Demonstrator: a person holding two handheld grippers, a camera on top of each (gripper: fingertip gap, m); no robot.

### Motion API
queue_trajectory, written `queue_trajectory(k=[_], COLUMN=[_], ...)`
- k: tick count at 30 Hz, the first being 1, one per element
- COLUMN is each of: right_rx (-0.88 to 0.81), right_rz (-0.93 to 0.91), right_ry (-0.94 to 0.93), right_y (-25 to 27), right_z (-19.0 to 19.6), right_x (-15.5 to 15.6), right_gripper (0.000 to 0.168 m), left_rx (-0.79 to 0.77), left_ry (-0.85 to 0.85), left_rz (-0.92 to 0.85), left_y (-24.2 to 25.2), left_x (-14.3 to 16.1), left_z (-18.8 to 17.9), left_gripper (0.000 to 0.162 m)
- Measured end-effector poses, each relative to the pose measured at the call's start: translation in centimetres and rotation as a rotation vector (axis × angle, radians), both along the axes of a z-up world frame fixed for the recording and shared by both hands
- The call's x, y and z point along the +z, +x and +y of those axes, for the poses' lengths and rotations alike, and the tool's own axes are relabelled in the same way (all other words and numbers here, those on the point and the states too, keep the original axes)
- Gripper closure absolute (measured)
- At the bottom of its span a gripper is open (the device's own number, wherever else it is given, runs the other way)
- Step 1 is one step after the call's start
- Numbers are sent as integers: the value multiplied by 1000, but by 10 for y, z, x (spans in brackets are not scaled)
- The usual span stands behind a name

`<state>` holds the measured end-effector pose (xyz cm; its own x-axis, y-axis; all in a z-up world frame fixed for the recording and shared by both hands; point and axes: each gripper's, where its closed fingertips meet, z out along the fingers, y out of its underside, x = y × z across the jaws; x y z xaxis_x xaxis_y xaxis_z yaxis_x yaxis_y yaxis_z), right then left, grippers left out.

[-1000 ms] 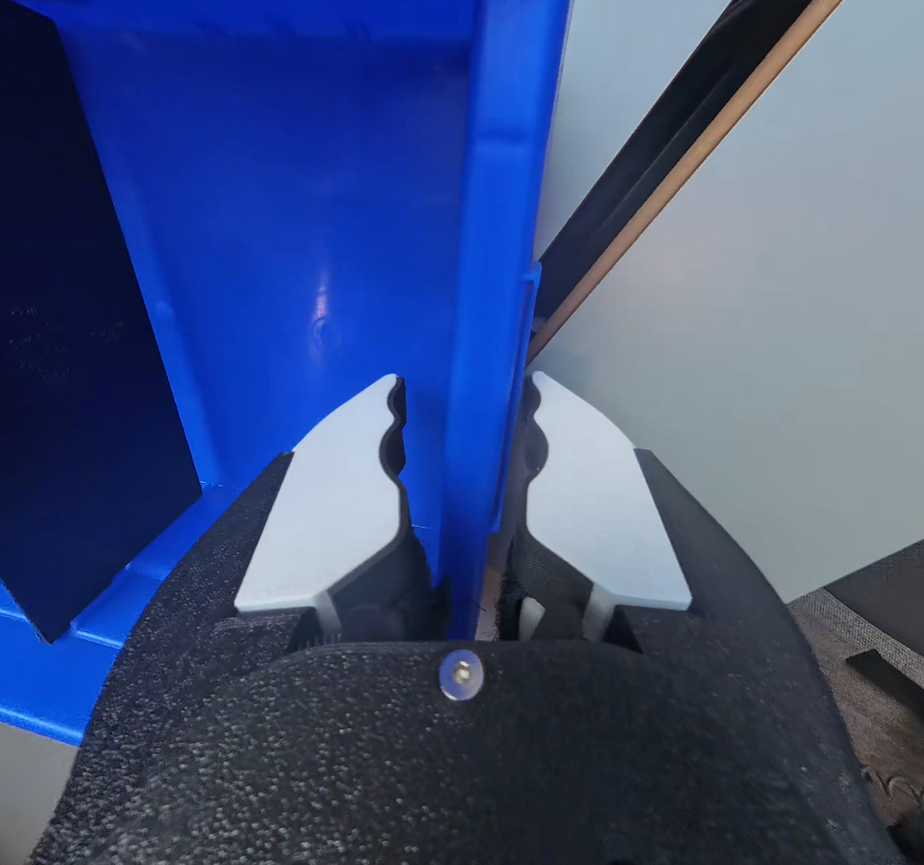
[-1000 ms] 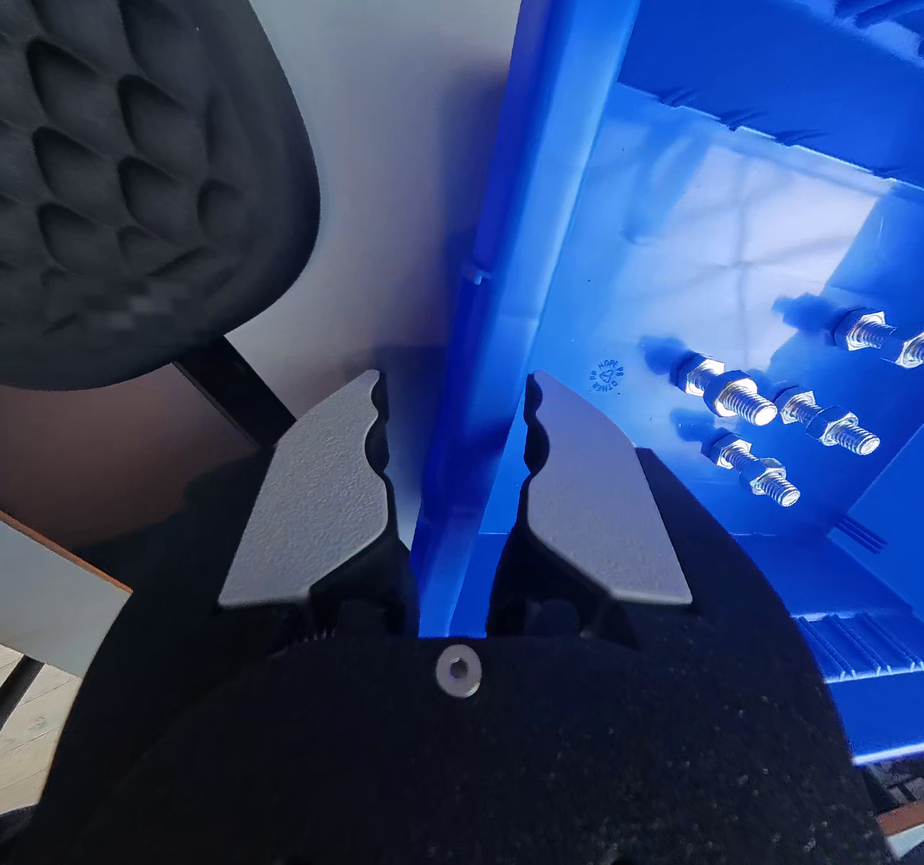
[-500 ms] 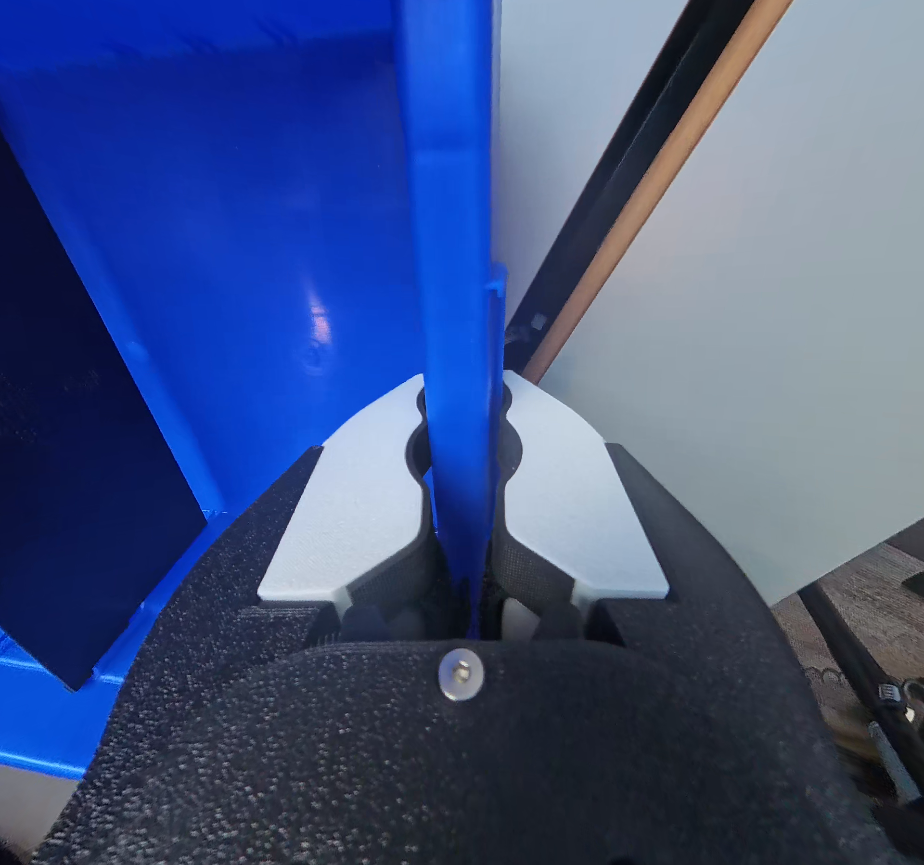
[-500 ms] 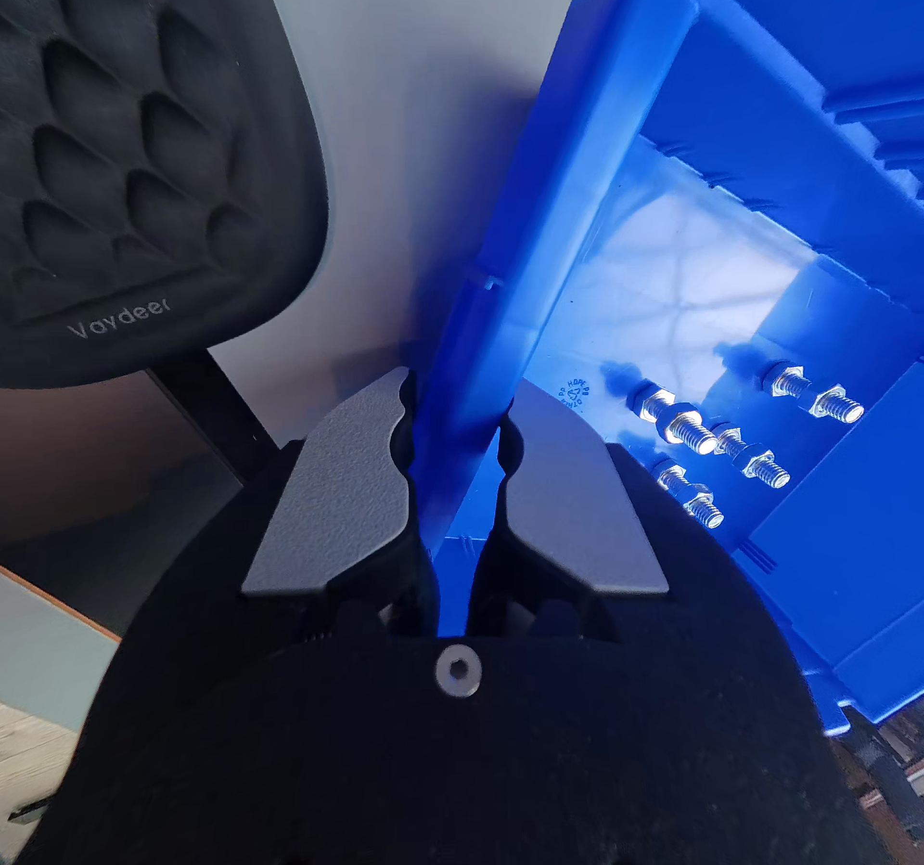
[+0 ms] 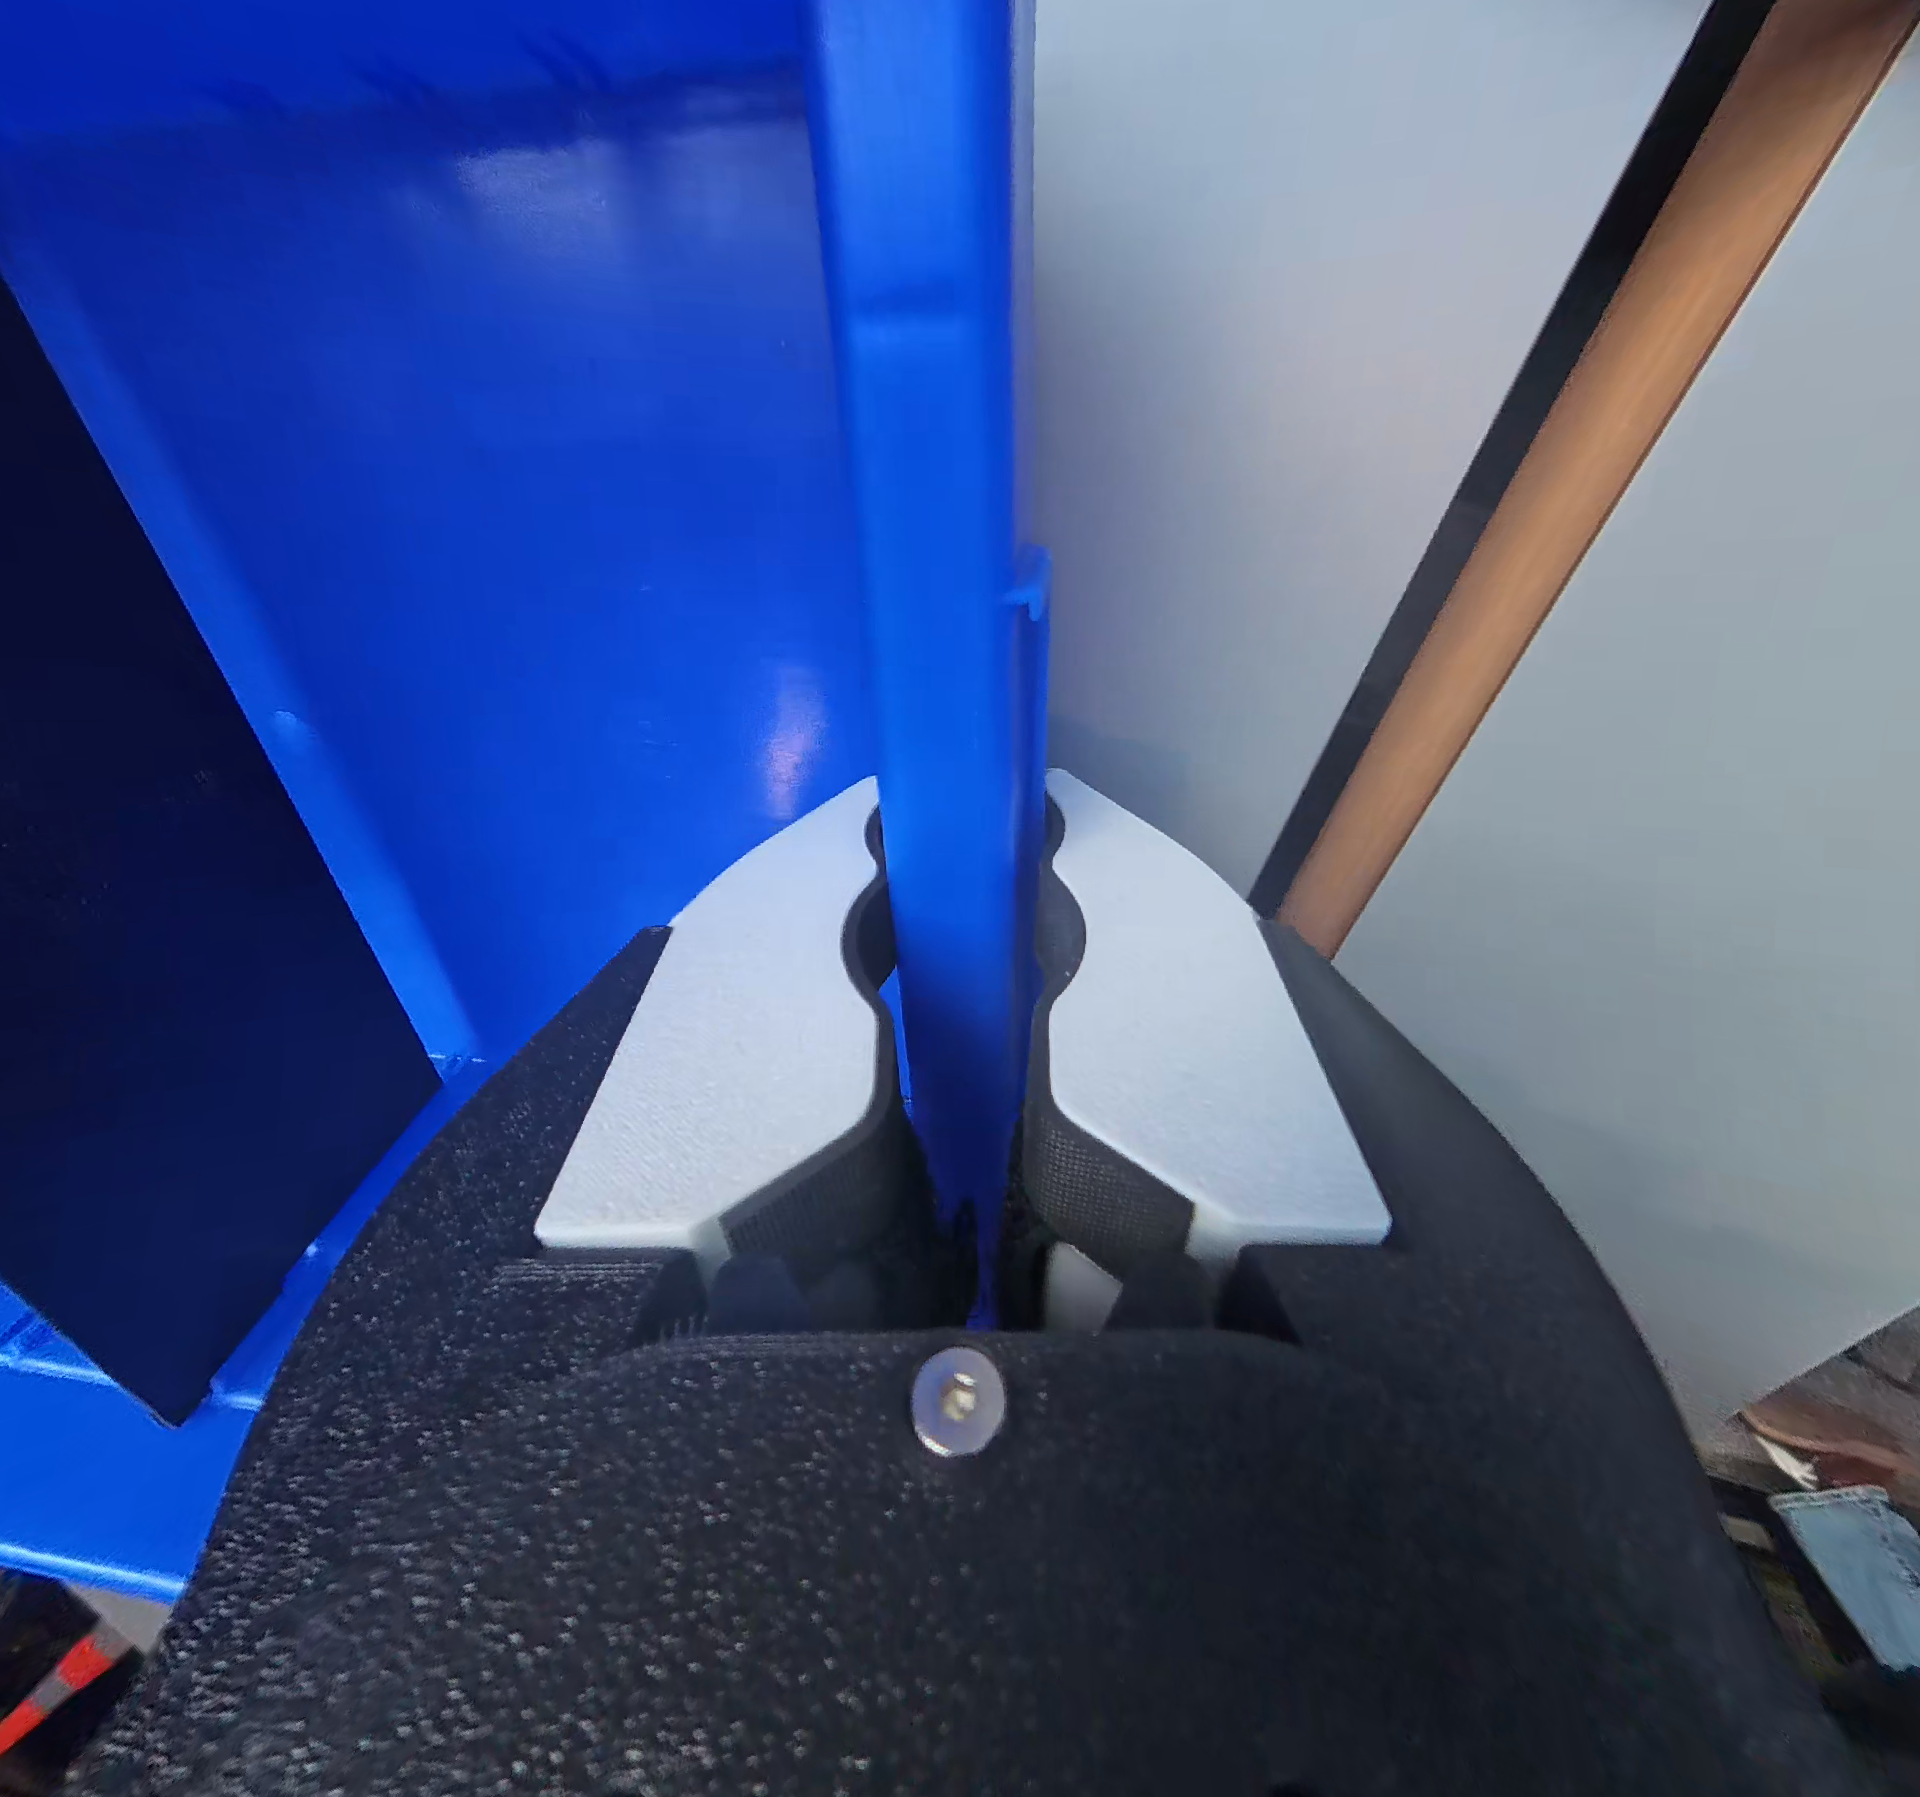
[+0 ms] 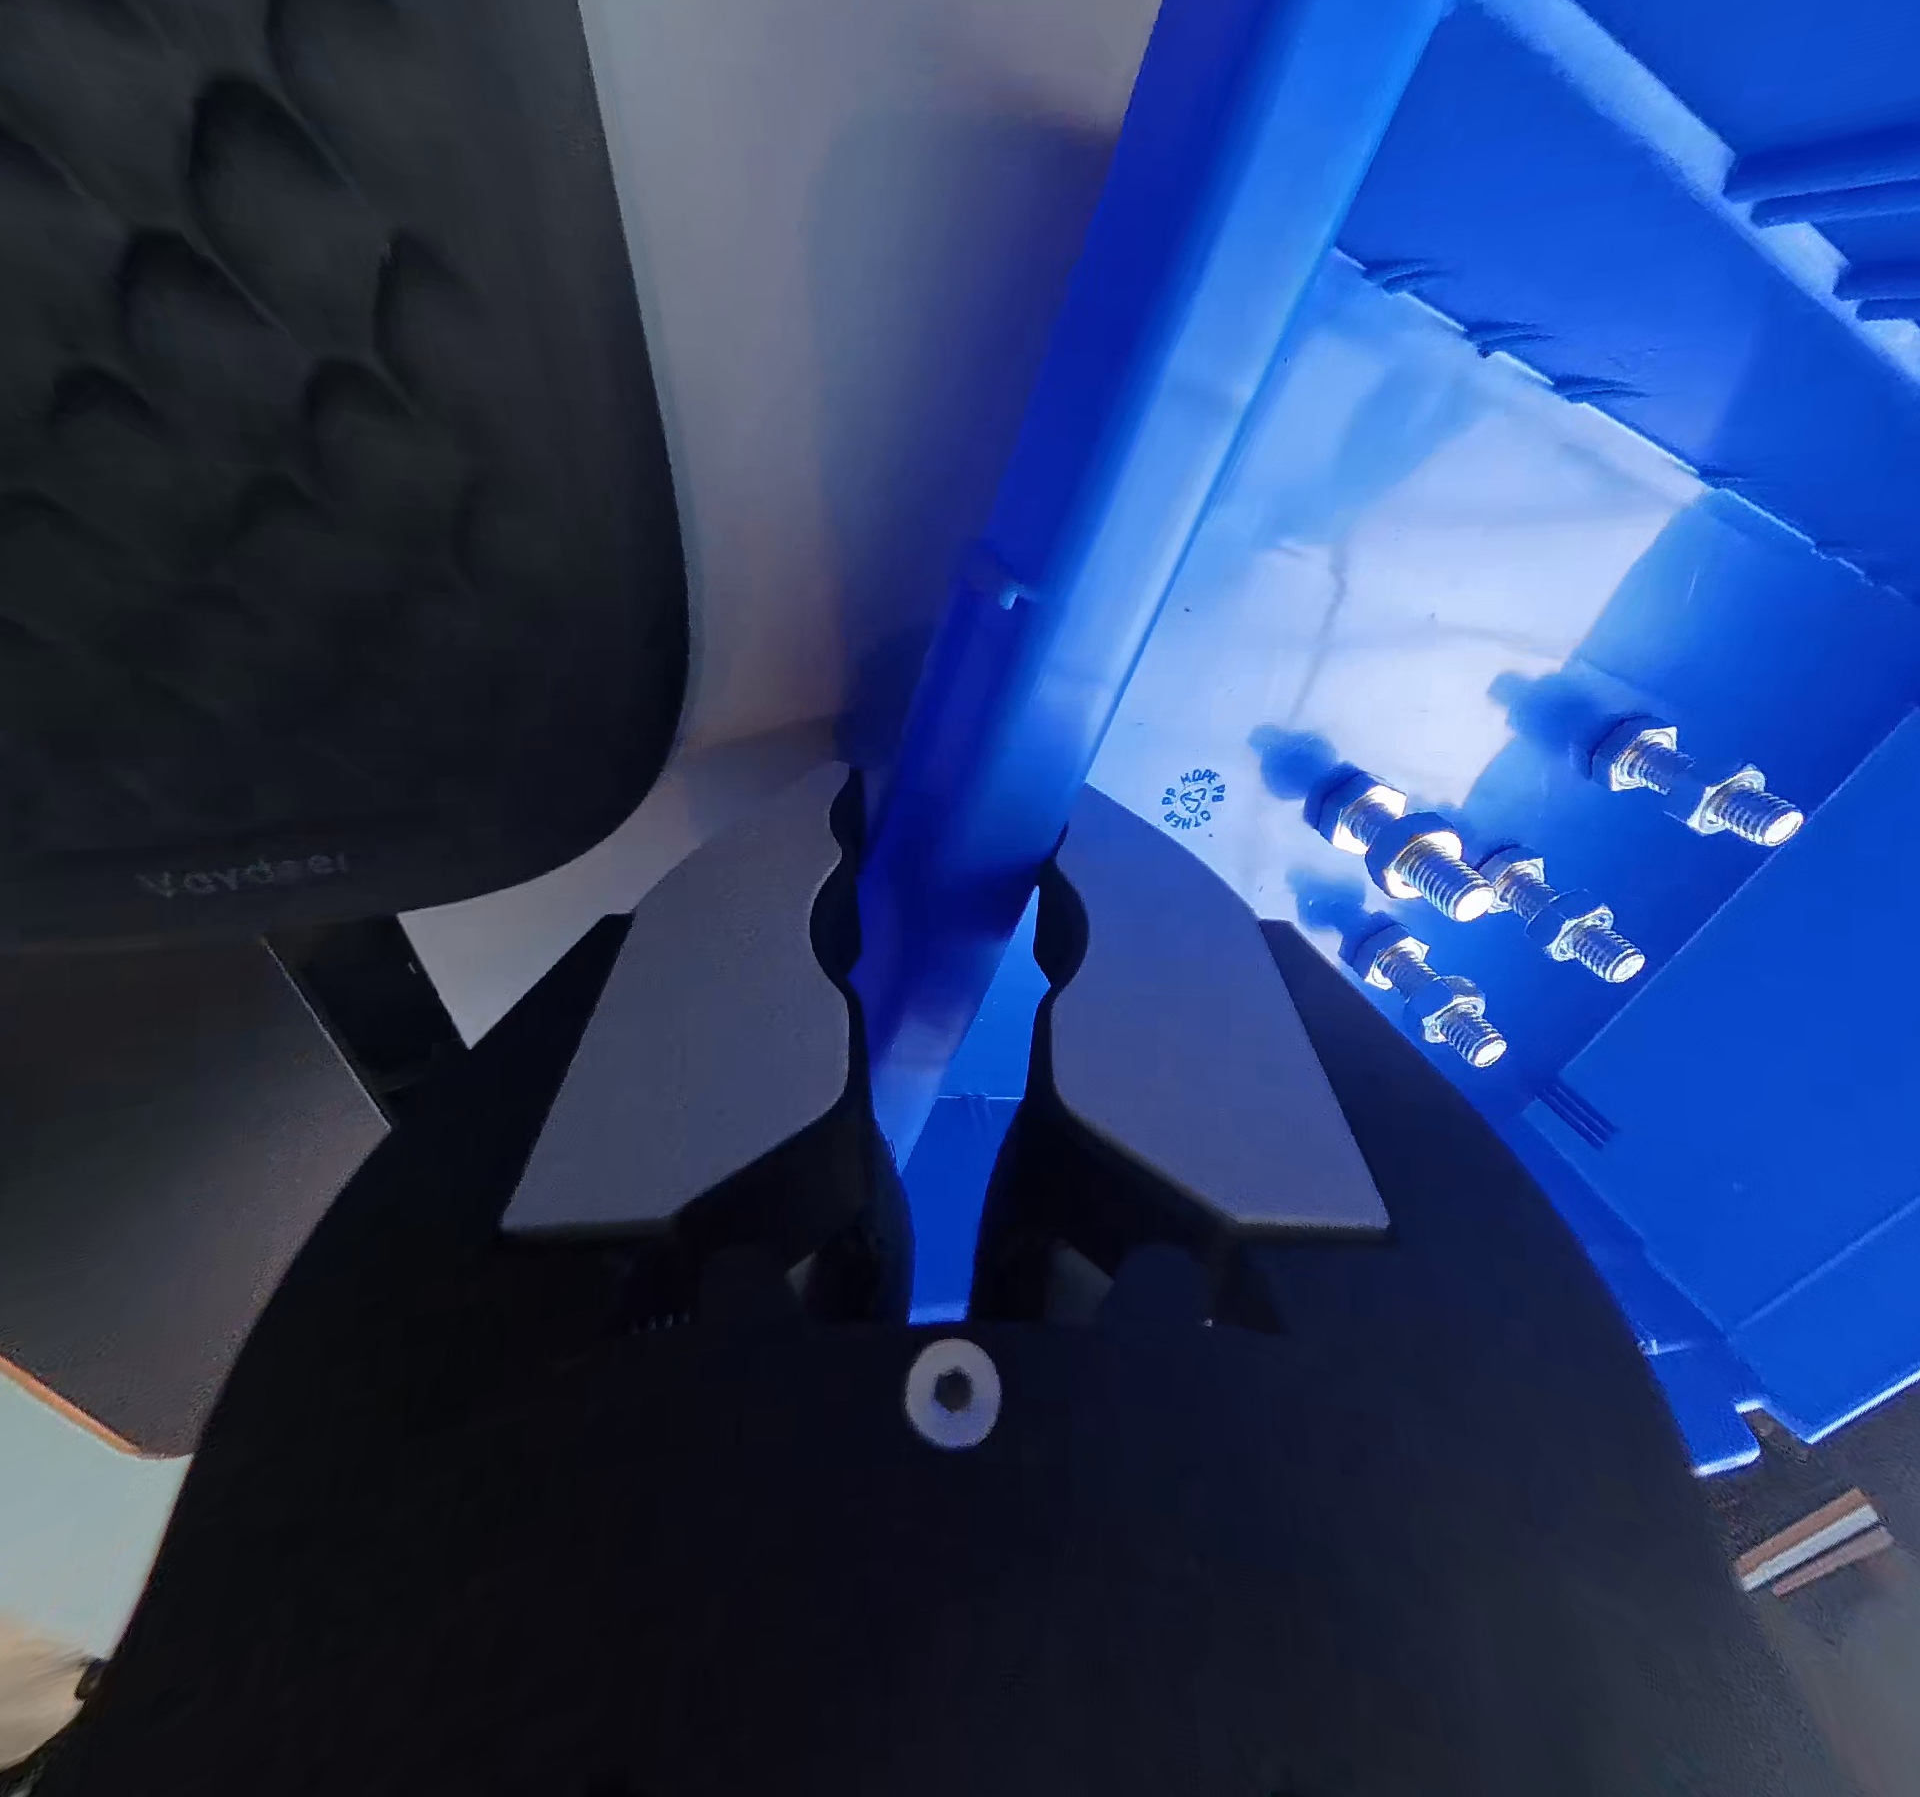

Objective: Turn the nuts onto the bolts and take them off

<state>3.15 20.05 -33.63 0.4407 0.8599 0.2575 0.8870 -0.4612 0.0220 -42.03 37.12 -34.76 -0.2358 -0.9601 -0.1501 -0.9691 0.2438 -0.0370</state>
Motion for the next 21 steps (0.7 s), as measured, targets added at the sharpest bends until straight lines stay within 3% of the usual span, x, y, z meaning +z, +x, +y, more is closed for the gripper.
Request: queue_trajectory(k=[12, 21], right_rx=[194, 276], right_rz=[8, 50], right_ry=[2, -5], right_y=[-49, -74], right_z=[37, 43], right_x=[-1, -1], right_gripper=[140, 138], left_rx=[-158, -243], left_ry=[-4, -10], left_rz=[13, 3], left_y=[56, 102], left_x=[0, 1], left_z=[2, -9], left_gripper=[140, 140])
